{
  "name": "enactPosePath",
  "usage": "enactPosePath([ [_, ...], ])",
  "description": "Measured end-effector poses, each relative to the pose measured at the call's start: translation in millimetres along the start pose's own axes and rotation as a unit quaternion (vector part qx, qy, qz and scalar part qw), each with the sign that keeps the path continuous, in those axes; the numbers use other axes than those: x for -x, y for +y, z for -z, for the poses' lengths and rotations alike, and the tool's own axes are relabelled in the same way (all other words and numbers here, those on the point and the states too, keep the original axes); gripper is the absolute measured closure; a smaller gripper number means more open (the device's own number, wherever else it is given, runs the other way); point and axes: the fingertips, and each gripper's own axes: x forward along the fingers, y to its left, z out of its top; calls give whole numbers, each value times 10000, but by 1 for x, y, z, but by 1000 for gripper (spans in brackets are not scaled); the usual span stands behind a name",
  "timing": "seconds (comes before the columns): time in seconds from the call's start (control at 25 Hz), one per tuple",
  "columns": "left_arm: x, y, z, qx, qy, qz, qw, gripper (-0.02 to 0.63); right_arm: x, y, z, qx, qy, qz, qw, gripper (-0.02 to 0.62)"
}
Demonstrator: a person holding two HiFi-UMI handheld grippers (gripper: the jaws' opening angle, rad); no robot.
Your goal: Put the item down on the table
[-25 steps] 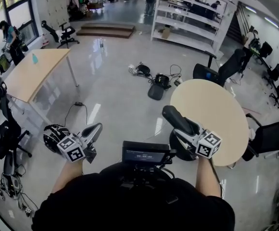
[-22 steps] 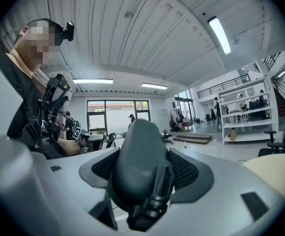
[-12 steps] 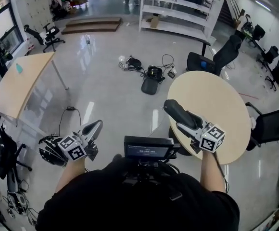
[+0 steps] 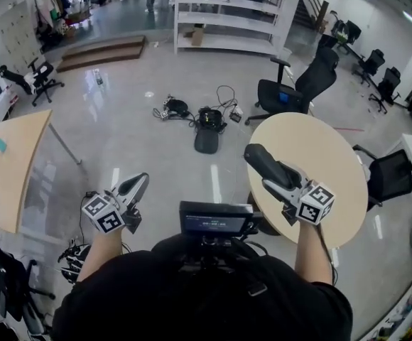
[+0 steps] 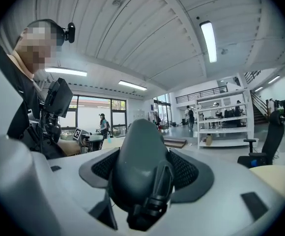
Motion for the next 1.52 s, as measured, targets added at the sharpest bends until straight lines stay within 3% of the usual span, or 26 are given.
enactPosePath([
  [0.24, -60, 47, -1, 118, 118, 277, 9995, 604, -17, -51, -7, -140, 54, 374, 9992, 272],
  [0.44, -123, 74, 21, 160, 265, 241, 9992, 604, -27, -122, 4, -212, 34, 426, 9989, 271],
  [0.76, -210, 84, 27, 191, 83, -349, 9992, 604, -52, -235, -16, 9, 17, -168, 9999, 272],
  [0.92, -242, 89, 30, 139, 101, -391, 9991, 604, -76, -271, -19, 23, 106, -354, 9993, 272],
  [1.08, -245, 121, 16, 179, 169, -383, 9990, 604, -113, -282, -32, -29, 149, -365, 9992, 272],
  [1.24, -226, 169, 1, 280, 117, -262, 9992, 604, -149, -267, -38, 17, 167, -162, 9997, 270],
  [1.52, -226, 229, -11, 175, 405, 292, 9986, 604, -177, -255, -35, -68, 275, 513, 9983, 271],
])
